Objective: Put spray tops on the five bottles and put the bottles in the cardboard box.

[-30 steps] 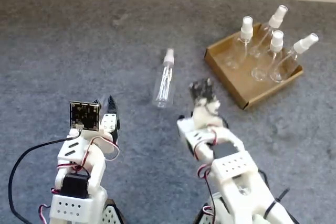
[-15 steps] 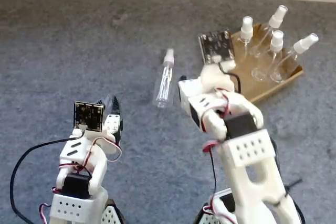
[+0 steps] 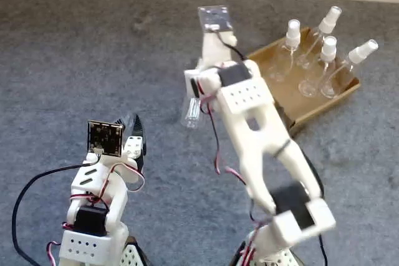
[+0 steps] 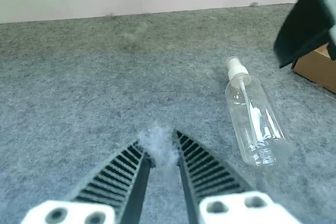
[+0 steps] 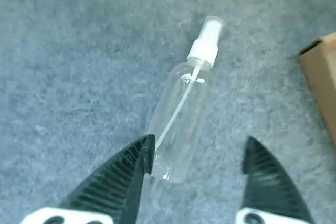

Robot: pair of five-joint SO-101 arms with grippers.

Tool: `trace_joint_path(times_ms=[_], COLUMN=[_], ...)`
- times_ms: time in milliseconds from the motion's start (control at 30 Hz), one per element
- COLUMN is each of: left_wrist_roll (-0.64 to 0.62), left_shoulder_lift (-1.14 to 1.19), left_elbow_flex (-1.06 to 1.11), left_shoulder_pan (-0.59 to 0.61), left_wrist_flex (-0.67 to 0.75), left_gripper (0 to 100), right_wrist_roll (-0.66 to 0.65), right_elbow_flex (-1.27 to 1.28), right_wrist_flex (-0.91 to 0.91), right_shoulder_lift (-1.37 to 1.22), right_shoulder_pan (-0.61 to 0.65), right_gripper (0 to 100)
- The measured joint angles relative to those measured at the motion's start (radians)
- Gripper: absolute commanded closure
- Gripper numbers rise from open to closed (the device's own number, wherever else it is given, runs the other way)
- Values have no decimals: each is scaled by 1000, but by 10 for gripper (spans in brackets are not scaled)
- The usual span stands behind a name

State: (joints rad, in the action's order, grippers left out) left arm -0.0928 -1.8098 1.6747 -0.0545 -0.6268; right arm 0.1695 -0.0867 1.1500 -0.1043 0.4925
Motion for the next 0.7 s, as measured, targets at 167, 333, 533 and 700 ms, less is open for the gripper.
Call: trace_joint_path(times_ms=[167,333,533,700], left_wrist_roll=[0,0,0,0], left_shoulder_lift=[0,0,0,0], left_elbow_flex=[0,0,0,0], left_shoulder_pan=[0,0,0,0], left_wrist_flex=[0,0,0,0], left_gripper=[995,995,995,995], right_wrist_roll=[0,0,0,0], right_elbow_flex=[-293,-574,-853,-1020], right_wrist_flex=[129,206,273,338], right_shoulder_lift=[-253,-497,-770,-948], right_shoulder_pan=[15,15,15,18], right_gripper=[648,648,648,649])
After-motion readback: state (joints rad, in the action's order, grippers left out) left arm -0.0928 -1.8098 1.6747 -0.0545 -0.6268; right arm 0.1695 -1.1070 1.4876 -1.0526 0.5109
